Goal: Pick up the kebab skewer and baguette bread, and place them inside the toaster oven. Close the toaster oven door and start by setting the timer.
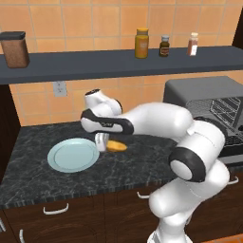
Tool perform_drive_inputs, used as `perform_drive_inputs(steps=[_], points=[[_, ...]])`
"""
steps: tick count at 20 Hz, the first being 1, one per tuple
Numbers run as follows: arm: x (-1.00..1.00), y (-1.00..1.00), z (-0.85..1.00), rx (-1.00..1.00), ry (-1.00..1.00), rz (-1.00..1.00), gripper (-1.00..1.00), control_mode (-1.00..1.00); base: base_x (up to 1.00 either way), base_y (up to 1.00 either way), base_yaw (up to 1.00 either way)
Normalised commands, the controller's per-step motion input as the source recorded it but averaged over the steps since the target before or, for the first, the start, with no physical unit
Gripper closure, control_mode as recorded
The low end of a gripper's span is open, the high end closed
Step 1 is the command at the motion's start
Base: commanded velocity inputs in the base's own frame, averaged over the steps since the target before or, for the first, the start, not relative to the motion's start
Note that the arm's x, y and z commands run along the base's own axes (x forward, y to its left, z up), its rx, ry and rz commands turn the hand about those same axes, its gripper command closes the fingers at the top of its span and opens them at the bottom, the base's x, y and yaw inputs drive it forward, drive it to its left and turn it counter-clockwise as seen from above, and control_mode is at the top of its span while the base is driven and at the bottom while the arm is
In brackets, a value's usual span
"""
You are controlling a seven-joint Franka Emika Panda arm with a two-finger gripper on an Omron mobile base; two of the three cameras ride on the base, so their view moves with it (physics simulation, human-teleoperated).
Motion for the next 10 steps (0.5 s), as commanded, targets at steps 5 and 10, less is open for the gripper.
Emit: perform_drive_inputs(steps=[5, 10], points=[[-0.01, -1.00, 0.17, 0.00, 0.00, -0.08, 1.00, -1.00, 0.00, 0.00, 0.00], [-0.21, -1.00, 0.24, 0.00, -0.01, -0.11, 1.00, -1.00, 0.00, 0.00, 0.00]])
